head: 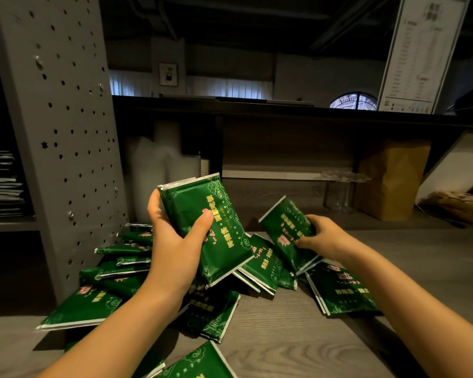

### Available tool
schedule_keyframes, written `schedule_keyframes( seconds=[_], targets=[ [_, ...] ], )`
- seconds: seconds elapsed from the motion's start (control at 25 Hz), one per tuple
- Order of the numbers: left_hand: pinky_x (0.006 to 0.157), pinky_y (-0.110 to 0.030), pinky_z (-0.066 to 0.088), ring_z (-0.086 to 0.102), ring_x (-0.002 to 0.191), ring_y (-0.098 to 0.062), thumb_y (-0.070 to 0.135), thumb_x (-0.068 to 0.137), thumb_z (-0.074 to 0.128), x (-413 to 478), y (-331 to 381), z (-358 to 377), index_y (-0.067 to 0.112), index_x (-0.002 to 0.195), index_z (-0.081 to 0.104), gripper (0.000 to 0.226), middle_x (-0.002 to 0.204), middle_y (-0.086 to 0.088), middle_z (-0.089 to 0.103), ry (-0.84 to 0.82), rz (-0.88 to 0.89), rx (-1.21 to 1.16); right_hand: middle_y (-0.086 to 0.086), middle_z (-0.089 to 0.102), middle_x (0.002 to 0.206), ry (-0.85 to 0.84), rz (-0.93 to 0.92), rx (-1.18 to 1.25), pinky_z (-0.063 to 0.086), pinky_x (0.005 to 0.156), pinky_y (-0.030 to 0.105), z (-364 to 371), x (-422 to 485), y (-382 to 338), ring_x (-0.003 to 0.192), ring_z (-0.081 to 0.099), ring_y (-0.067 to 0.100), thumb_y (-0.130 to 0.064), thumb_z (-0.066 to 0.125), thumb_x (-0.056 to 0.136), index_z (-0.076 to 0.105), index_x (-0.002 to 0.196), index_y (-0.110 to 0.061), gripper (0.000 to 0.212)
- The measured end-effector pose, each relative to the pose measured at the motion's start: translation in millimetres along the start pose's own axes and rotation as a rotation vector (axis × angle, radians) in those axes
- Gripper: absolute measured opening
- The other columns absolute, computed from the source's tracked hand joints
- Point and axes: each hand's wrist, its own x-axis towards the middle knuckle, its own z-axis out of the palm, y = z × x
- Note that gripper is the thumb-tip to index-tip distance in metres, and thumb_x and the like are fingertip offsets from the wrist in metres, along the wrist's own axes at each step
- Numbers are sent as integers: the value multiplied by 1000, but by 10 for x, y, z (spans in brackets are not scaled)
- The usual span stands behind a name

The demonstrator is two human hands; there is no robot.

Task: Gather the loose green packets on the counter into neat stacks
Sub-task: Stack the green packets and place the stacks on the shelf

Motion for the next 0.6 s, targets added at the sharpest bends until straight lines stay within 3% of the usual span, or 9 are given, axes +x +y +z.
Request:
schedule_keyframes(
  seconds=[0.12,0.28,0.36,0.48,0.6],
  targets=[
    [75,-35,55,63,103,-16,13,87,62,19,8,-8,33,140,26,67,116,5,59,2,-44,-11,4,71,85,-7,-57,407,55,69,27,-64,-132,-171,75,68,17,-11,55,93,60,111,-5,20],
    [66,-30,54,66,94,-17,13,89,60,16,19,-2,28,129,38,48,111,2,63,9,-135,-73,2,74,89,-120,-215,793,58,67,27,48,-388,-460,76,71,16,-10,51,93,60,107,-16,18],
    [68,-35,55,67,92,-18,15,89,59,15,20,5,28,119,44,36,109,-1,66,18,-178,-118,4,73,97,-174,-294,821,58,68,28,199,-500,-574,81,70,18,-4,51,92,58,111,-18,25],
    [73,-40,55,68,94,-23,23,93,54,-1,0,26,30,113,46,22,109,-6,67,32,-196,-154,3,70,108,-168,-397,695,56,84,32,480,-608,-663,96,67,18,-1,50,92,55,116,-22,32],
    [66,-33,57,68,93,-20,38,92,48,-57,-13,54,27,131,37,42,113,-7,65,18,-161,-150,-3,64,120,-203,-472,641,49,97,35,730,-685,-686,110,61,11,-11,54,91,44,130,-32,45]
  ],
)
